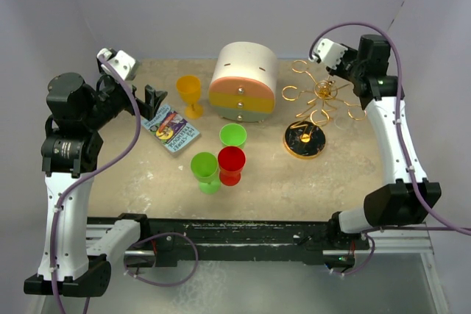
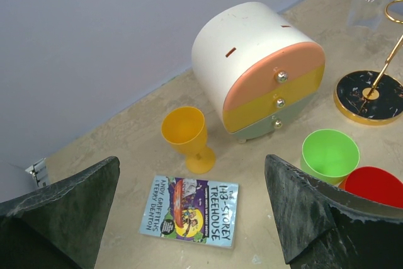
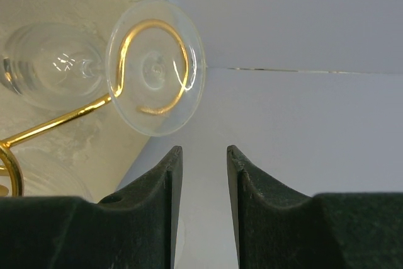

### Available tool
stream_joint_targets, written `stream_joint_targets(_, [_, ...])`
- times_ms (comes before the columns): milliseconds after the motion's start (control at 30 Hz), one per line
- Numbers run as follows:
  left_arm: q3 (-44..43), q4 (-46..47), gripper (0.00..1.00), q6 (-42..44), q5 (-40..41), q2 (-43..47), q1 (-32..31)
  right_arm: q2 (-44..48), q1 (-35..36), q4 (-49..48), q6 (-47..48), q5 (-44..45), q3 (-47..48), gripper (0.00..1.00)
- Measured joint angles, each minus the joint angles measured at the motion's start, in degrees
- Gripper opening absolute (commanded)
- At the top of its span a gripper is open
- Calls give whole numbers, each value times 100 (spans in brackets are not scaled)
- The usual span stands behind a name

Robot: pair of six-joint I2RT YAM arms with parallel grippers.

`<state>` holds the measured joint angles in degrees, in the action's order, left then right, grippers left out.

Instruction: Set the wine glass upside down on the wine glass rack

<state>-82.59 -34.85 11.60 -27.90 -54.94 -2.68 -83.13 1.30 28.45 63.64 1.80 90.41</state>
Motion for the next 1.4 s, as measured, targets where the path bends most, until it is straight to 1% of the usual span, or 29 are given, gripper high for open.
stream_joint_targets(500, [85,2,99,0,26,46,0,262,-192,-48,-66,98,-15,39])
stream_joint_targets(533, [85,4,99,0,31,42,0,306,-210,-76,-107,131,-20,40])
stream_joint_targets(600, [85,4,99,0,52,31,0,417,-238,-151,-229,168,-22,48])
stream_joint_targets(633, [87,7,99,0,61,20,0,476,-245,-188,-334,170,-22,50])
stream_joint_targets(733, [144,0,100,4,57,-42,0,568,-249,-190,-734,192,103,51])
stream_joint_targets(800, [186,-48,100,50,-15,-129,0,501,-249,-129,-1106,323,396,51])
stream_joint_targets(900, [227,-199,100,219,-197,-361,-22,413,-249,-68,-1593,361,726,54])
stream_joint_targets(1033, [389,-533,100,595,-264,-651,-391,481,-249,20,-2214,234,820,63])
stream_joint_targets(1100, [529,-691,98,776,-256,-754,-715,570,-249,79,-2485,92,789,69])
stream_joint_targets(1233, [798,-960,93,1154,-195,-962,-1305,894,-249,229,-2964,-343,717,76])
stream_joint_targets(1267, [852,-1005,92,1224,-179,-1021,-1379,979,-249,260,-3051,-470,717,81])
stream_joint_targets(1300, [896,-1058,91,1314,-164,-1086,-1423,1075,-249,267,-3134,-601,708,83])
stream_joint_targets(1400, [942,-1311,89,1617,-151,-1314,-1460,1300,-247,273,-3318,-846,680,84])
